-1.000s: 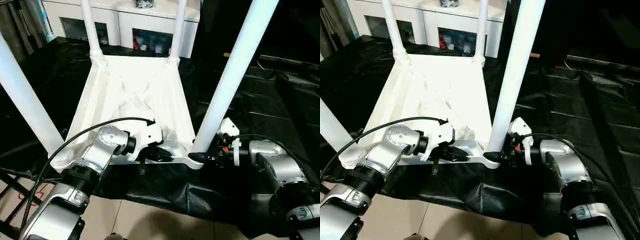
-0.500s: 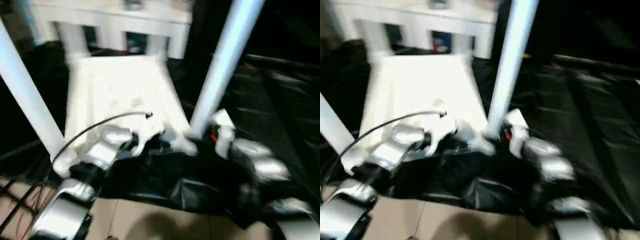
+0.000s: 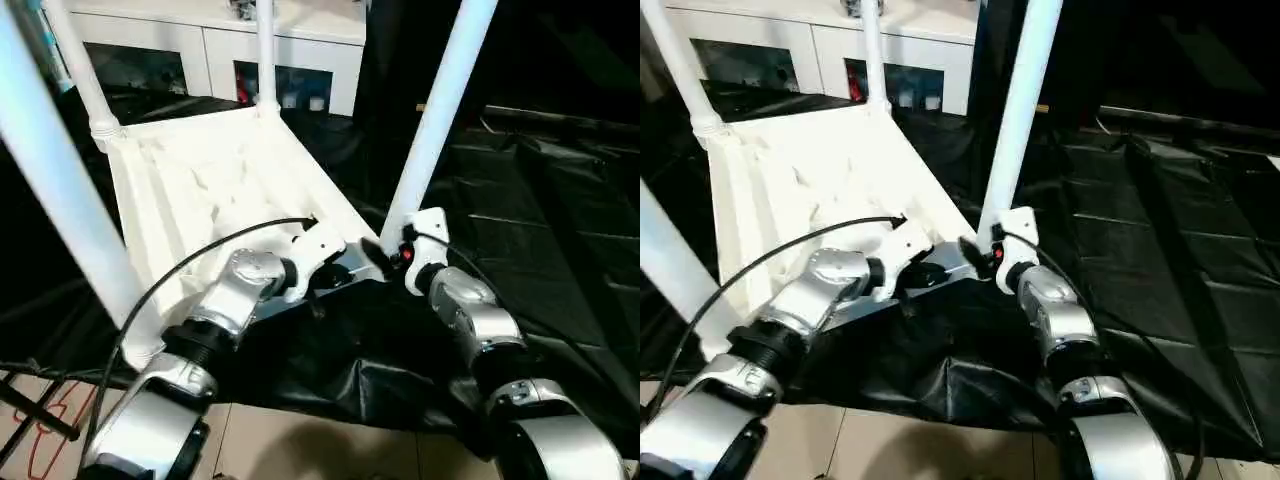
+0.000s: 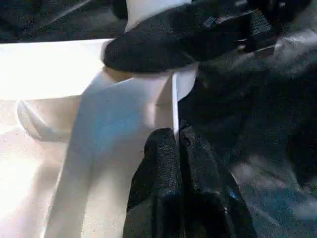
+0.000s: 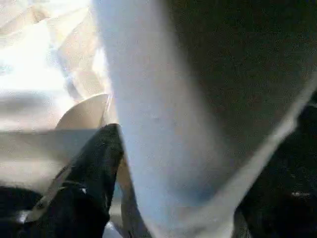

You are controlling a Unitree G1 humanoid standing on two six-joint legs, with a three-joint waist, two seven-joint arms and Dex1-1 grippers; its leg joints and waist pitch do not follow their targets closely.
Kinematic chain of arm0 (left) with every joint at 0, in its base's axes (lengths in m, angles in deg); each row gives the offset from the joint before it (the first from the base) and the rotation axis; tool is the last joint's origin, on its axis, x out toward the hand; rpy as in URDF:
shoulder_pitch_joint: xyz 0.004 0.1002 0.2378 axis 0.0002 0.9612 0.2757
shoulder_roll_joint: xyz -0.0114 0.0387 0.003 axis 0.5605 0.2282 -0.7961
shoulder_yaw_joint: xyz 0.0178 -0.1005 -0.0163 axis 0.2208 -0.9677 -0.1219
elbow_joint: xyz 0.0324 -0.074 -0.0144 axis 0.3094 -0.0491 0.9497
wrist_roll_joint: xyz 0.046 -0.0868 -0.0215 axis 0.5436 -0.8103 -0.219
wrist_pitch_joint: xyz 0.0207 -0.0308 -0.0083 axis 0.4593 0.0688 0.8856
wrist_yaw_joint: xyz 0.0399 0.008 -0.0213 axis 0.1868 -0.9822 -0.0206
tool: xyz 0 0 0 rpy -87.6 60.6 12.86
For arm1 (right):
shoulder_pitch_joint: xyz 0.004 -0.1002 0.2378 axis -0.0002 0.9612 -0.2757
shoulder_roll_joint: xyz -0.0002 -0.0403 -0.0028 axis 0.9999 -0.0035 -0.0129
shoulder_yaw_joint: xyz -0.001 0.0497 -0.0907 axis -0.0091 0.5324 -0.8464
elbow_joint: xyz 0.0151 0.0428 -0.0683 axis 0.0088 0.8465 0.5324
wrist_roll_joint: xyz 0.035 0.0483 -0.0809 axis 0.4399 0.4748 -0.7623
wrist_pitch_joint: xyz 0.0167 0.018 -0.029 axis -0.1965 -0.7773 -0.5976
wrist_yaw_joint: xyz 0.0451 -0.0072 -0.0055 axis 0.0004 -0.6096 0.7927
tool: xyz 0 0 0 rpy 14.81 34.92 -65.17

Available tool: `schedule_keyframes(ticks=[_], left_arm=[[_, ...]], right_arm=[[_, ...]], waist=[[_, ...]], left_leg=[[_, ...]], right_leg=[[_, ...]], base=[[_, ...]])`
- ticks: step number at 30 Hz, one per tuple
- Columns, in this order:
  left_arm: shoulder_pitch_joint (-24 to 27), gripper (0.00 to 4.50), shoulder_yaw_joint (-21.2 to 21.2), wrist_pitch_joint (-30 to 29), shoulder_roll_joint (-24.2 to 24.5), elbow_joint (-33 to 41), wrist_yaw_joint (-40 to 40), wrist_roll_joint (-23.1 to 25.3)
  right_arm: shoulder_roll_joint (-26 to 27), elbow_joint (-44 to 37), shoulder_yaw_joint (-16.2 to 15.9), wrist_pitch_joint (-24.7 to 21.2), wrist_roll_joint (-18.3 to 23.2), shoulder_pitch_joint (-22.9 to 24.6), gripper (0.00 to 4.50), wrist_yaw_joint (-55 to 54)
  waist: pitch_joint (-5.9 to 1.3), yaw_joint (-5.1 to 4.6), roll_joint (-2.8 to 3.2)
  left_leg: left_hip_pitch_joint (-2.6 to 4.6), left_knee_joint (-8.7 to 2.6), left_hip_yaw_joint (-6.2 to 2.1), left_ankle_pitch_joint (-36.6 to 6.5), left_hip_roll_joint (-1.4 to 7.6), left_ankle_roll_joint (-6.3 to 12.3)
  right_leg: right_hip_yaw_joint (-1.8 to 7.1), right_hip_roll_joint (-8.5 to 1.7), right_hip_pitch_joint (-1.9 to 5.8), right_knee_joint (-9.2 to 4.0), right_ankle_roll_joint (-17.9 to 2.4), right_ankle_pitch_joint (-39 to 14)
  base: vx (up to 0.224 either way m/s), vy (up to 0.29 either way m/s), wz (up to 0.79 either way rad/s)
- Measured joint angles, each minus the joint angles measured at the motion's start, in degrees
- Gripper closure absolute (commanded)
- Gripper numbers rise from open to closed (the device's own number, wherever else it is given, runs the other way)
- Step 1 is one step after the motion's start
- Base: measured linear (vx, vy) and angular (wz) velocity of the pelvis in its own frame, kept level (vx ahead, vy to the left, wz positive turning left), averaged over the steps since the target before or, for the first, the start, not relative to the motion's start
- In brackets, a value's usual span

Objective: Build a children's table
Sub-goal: Rotate leg to tighten

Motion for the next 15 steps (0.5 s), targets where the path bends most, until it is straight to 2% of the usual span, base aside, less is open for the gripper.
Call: schedule_keyframes(ticks=[5, 13, 15], left_arm=[[1.09, 4.50, 0.54, 2.83, 2.98, 1.22, 6.41, -0.69], [1.86, 4.50, 1.10, 5.87, 7.37, 1.76, 17.59, -2.98], [1.93, 4.50, 1.32, 6.39, 7.89, 1.76, 19.38, -3.33]], right_arm=[[-4.53, -2.67, -2.55, 0.55, -0.06, 2.13, 1.20, 13.21], [-11.11, -9.35, -6.16, -3.46, 2.45, 5.39, 1.20, 32.10], [-11.62, -10.29, -6.40, -4.00, 2.75, 5.94, 1.54, 34.51]], waist=[[0.01, 0.38, 0.00], [0.04, 1.75, 0.02], [0.04, 2.05, 0.01]], left_leg=[[-0.09, -0.09, -0.02, 0.00, 0.01, 0.02], [-0.18, -0.02, 0.04, 0.01, 0.04, 0.02], [-0.20, 0.01, 0.05, 0.01, 0.04, 0.02]], right_leg=[[-0.04, 0.01, -0.04, -0.04, 0.03, -0.02], [0.03, 0.01, 0.00, -0.05, 0.03, -0.02], [0.04, 0.00, 0.01, -0.06, 0.03, -0.02]], base=[[0.000, 0.000, 0.00], [0.000, 0.000, 0.00], [0.000, 0.000, 0.00]])
